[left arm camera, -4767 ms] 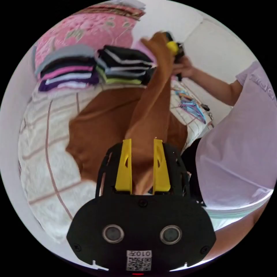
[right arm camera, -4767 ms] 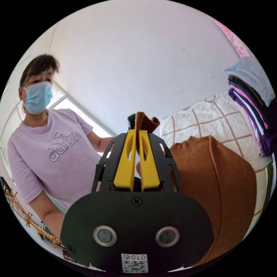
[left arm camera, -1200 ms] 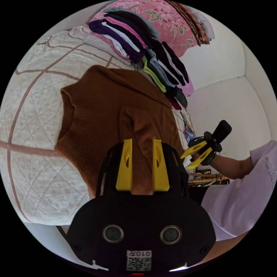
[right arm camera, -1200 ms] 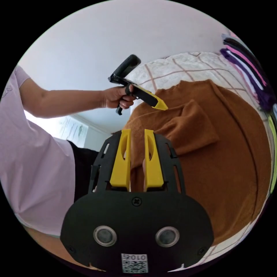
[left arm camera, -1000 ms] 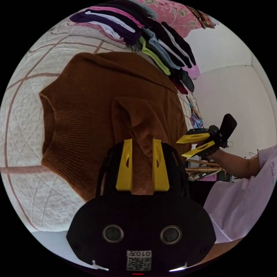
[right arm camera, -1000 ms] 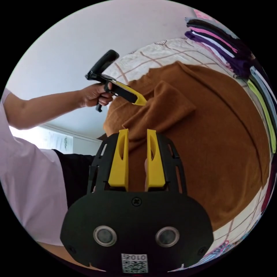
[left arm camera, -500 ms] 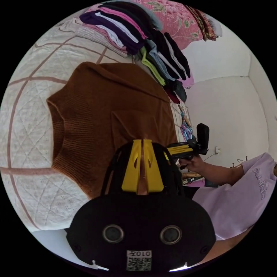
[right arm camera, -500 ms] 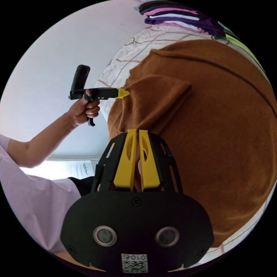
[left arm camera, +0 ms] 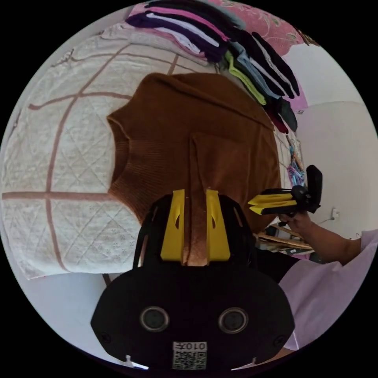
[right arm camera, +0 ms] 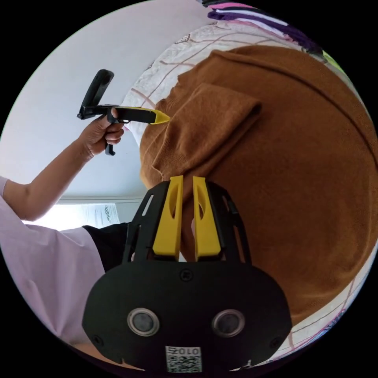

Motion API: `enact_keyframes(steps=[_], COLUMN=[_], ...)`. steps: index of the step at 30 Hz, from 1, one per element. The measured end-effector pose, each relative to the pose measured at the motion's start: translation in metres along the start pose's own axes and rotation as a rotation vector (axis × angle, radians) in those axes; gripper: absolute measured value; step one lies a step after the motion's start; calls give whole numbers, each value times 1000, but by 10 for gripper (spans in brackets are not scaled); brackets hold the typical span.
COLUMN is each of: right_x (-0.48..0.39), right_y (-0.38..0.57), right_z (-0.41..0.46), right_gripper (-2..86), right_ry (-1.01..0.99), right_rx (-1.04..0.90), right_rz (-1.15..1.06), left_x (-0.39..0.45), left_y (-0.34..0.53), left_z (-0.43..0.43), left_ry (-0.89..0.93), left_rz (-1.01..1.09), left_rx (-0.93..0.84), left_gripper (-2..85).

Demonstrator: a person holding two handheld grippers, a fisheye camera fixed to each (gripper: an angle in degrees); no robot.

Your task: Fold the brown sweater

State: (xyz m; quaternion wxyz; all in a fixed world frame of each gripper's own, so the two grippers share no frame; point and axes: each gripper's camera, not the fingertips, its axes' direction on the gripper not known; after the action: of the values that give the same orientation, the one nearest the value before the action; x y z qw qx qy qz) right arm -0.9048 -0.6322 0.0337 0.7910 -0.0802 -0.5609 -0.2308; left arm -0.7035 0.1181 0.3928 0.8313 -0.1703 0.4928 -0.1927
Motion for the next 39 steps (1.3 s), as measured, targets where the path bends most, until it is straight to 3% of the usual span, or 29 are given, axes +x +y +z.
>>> enact_keyframes(steps=[2,5,7,10,13,16,23,28,30,34,39], right_x=[-7,-1,14,50,89,128,218,229,219,181,112], right_y=[19,41,52,71,93,114,153,157,162,185,190], right_z=[-30,-74,-103,-156,-213,-259,-300,-293,-299,-337,-394], right_gripper=[68,72,73,77,85,87,89,73,54,39,35], right_ry=[80,189,231,279,363,480,317,213,257,259,161], right_rx=[66,161,213,288,383,430,429,338,344,472,615], right_rz=[-34,-12,34,162,295,389,614,660,681,637,464], left_x=[35,86,101,97,99,120,171,225,247,308,419], left_y=[7,-2,-11,-26,-28,-23,-2,-3,-13,-51,-103], left_z=[-5,16,43,107,119,110,123,159,175,210,238], left_ry=[-104,-133,-62,7,71,7,-62,-52,-44,-14,-201], left_rz=[71,225,262,168,75,70,-50,-59,-31,97,409], left_rx=[112,136,128,-26,40,141,193,203,198,185,232], left_gripper=[53,55,57,59,59,59,59,62,65,79,117])
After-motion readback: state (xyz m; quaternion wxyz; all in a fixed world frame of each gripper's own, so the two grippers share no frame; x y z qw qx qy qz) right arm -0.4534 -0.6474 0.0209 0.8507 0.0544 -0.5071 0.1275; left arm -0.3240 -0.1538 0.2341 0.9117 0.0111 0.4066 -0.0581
